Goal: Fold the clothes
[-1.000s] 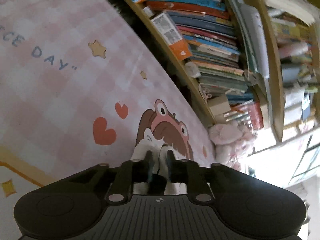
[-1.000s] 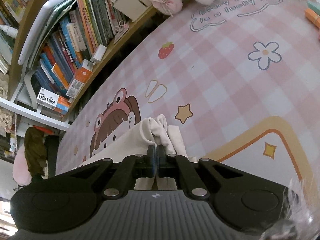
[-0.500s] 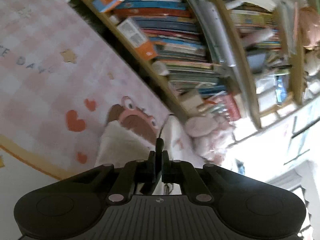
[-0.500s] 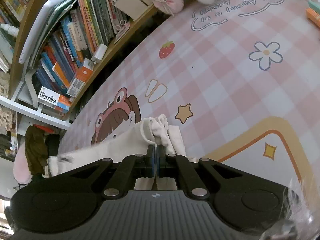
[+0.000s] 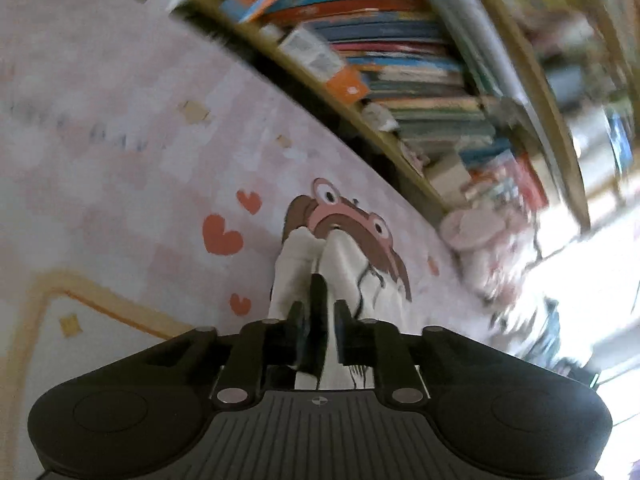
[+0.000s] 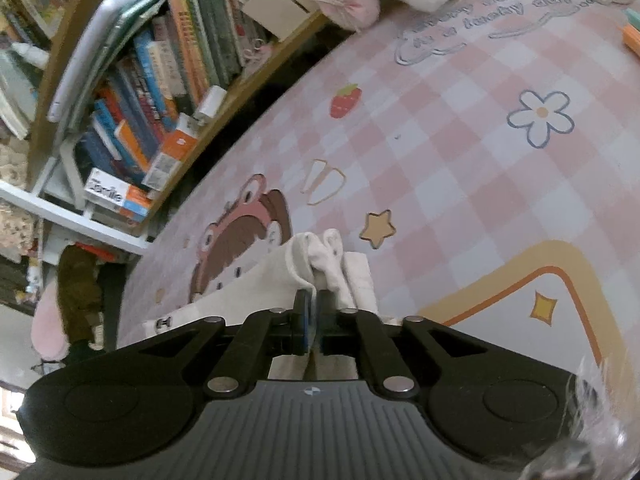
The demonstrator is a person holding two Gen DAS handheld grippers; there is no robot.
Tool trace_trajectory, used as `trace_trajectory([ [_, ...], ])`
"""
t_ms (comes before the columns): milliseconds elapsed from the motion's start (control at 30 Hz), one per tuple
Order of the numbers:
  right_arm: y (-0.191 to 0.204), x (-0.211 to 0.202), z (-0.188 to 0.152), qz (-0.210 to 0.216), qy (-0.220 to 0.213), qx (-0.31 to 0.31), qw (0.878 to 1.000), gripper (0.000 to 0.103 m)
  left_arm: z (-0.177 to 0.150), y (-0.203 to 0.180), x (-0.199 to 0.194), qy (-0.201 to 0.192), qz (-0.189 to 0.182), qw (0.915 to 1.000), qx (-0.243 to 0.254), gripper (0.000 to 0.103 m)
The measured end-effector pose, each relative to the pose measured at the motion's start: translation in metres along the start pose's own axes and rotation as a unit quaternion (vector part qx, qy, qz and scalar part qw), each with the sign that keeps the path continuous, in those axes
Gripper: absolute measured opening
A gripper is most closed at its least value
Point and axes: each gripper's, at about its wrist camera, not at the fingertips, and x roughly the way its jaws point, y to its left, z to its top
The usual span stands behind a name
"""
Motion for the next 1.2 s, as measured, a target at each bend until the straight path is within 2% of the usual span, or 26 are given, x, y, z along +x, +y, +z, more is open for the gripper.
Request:
trace_trajectory([
  [67, 0.002, -0.007, 0.000, 0.011, -0.005, -0.006, 1.000, 0.018, -0.005, -0.006, -0.005, -0.004, 0.011, 0.9998, 0.015, 0.033],
  [100, 0.004, -0.011, 0.000, 0.016, -0.009, -0.010, 1.000, 0.025, -0.008, -0.009, -0.008, -0.005, 0.017, 0.9996, 0.022, 0.033],
  [167, 0.008, -0.020, 0.000, 0.024, -0.017, -0.019, 0.999, 0.033, -0.014, -0.015, -0.013, -0.009, 0.028, 0.9989, 0.037, 0.033],
  [267, 0.015, -0.035, -0.001, 0.028, -0.027, -0.035, 0.999, 0.035, -0.022, -0.024, -0.021, -0.014, 0.045, 0.9971, 0.059, 0.035],
  [333, 0.019, -0.046, -0.002, 0.026, -0.035, -0.043, 0.998, 0.038, -0.028, -0.030, -0.026, -0.017, 0.055, 0.9958, 0.071, 0.044],
  [500, 0.014, -0.072, -0.006, 0.024, -0.043, -0.043, 0.998, 0.042, -0.053, -0.036, -0.030, -0.016, 0.062, 0.9956, 0.069, 0.048],
  [700, 0.009, -0.082, -0.020, -0.001, -0.017, -0.059, 0.998, 0.047, -0.070, -0.040, -0.030, -0.011, 0.077, 0.9951, 0.061, 0.050],
  [833, 0.005, -0.082, -0.032, -0.018, 0.008, -0.072, 0.997, 0.049, -0.077, -0.042, -0.032, -0.015, 0.093, 0.9939, 0.058, 0.058],
  [967, -0.001, -0.082, -0.043, -0.028, 0.030, -0.072, 0.997, 0.059, -0.086, -0.043, -0.035, -0.020, 0.105, 0.9928, 0.054, 0.066],
  [1200, -0.008, -0.079, -0.060, -0.037, 0.071, -0.074, 0.994, 0.064, -0.099, -0.049, -0.034, -0.014, 0.120, 0.9910, 0.057, 0.070],
])
